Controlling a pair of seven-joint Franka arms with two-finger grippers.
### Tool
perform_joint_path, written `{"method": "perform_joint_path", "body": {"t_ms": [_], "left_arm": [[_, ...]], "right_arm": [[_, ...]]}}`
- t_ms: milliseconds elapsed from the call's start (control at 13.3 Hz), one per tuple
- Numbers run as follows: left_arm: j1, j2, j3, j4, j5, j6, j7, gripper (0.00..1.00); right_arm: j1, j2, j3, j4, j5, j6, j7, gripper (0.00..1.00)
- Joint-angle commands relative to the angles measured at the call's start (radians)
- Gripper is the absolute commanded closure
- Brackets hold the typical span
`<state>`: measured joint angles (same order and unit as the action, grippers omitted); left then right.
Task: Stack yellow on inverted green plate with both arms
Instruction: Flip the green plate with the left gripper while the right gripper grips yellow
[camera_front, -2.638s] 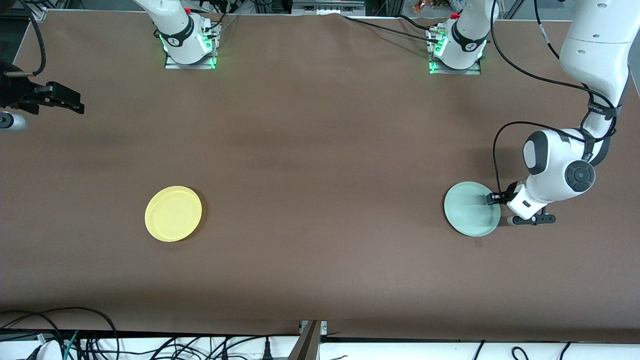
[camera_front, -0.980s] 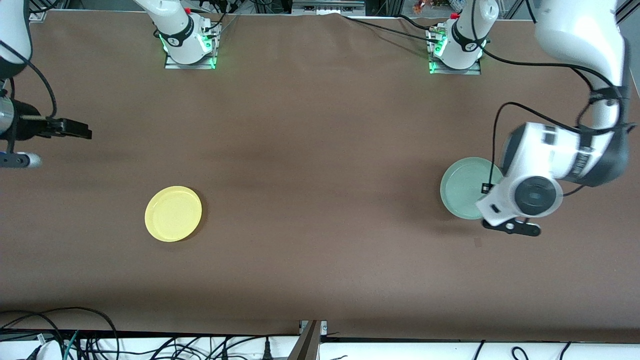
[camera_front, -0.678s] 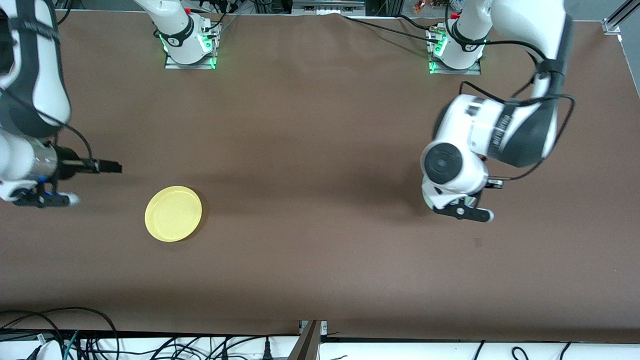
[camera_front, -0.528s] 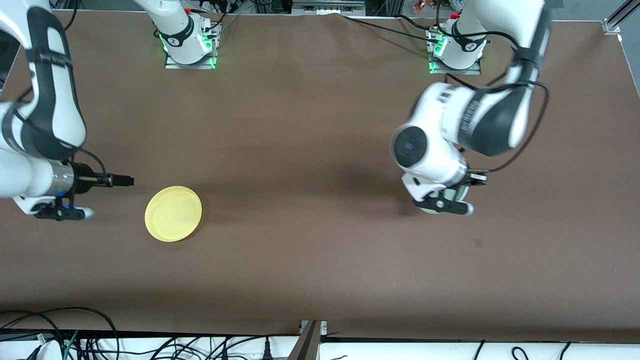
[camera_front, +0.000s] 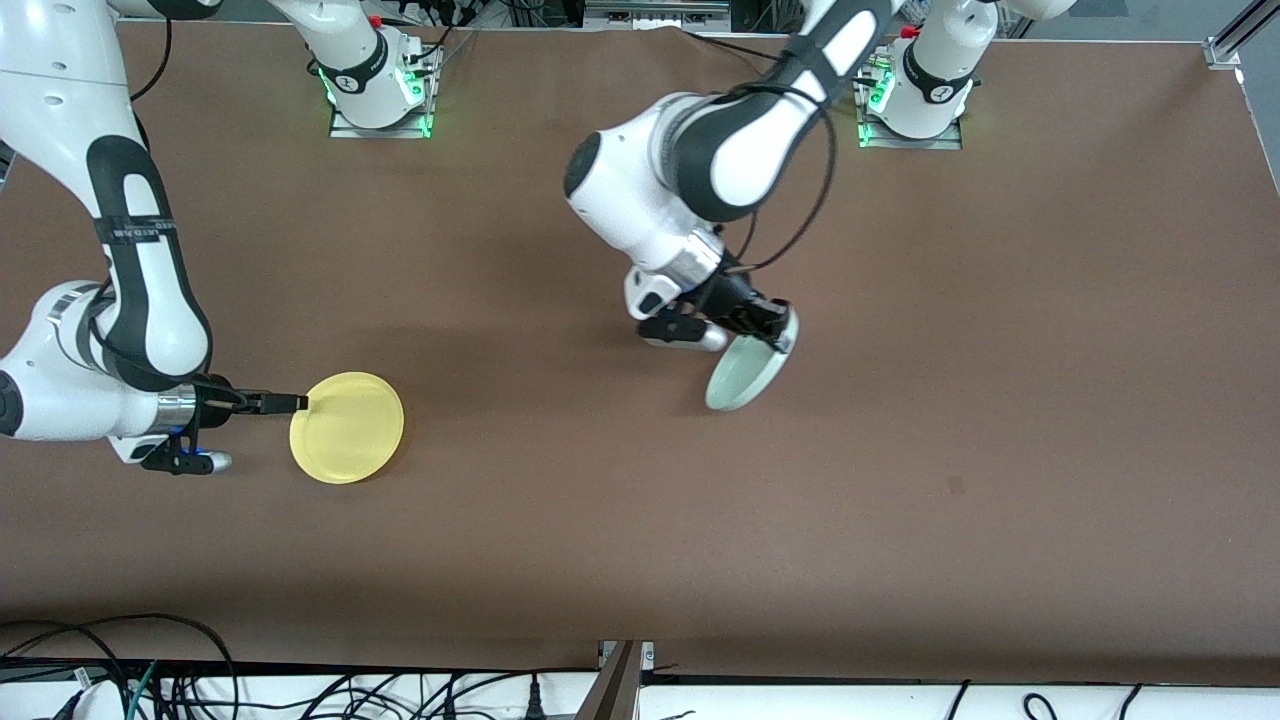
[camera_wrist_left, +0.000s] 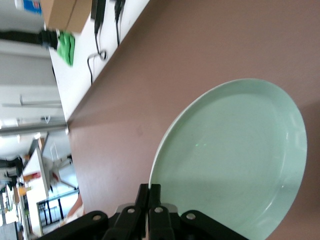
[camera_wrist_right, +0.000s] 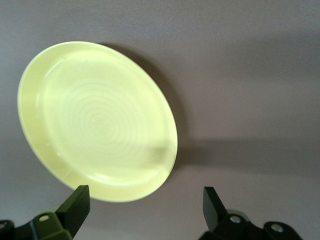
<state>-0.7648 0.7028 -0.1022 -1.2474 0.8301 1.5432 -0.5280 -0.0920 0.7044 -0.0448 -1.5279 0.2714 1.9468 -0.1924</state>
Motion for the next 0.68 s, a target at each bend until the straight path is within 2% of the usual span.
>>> {"method": "perform_joint_path", "body": {"t_ms": [0,151,226,302,452,528,603], "left_arm": [[-0.123,0.121,0.041,0.075,0.217,-0.002,-0.024,1.00],[-0.143,0.147,0.044,0.077,0.244,0.002,-0.071,1.00],[-0.165,0.162,0.044,0.077,0.253,0.008,-0.085,1.00],[-0.180,0.181,0.044,0.077,0.314,0.015,-0.086,1.00],[-0.205,0.236,0.042,0.085,0.438,0.018,-0.093,1.00],[-0.208,0.259,0.042,0.097,0.455,0.038,-0.095,1.00],[-0.215,0.274,0.042,0.109,0.457,0.052,-0.095,1.00]], "right_arm": [[-0.008,0.030,0.010,0.011,0.025,0.046,-0.033,0.00],[-0.014,0.049,0.010,0.011,0.034,0.066,-0.093,0.00],[-0.027,0.066,0.010,0.011,0.075,0.066,-0.110,0.00],[-0.032,0.078,0.010,0.011,0.110,0.069,-0.137,0.00],[-0.037,0.089,0.008,0.011,0.118,0.084,-0.173,0.00],[-0.041,0.090,0.009,0.011,0.118,0.084,-0.173,0.14],[-0.044,0.090,0.008,0.011,0.118,0.084,-0.174,0.34]]}}
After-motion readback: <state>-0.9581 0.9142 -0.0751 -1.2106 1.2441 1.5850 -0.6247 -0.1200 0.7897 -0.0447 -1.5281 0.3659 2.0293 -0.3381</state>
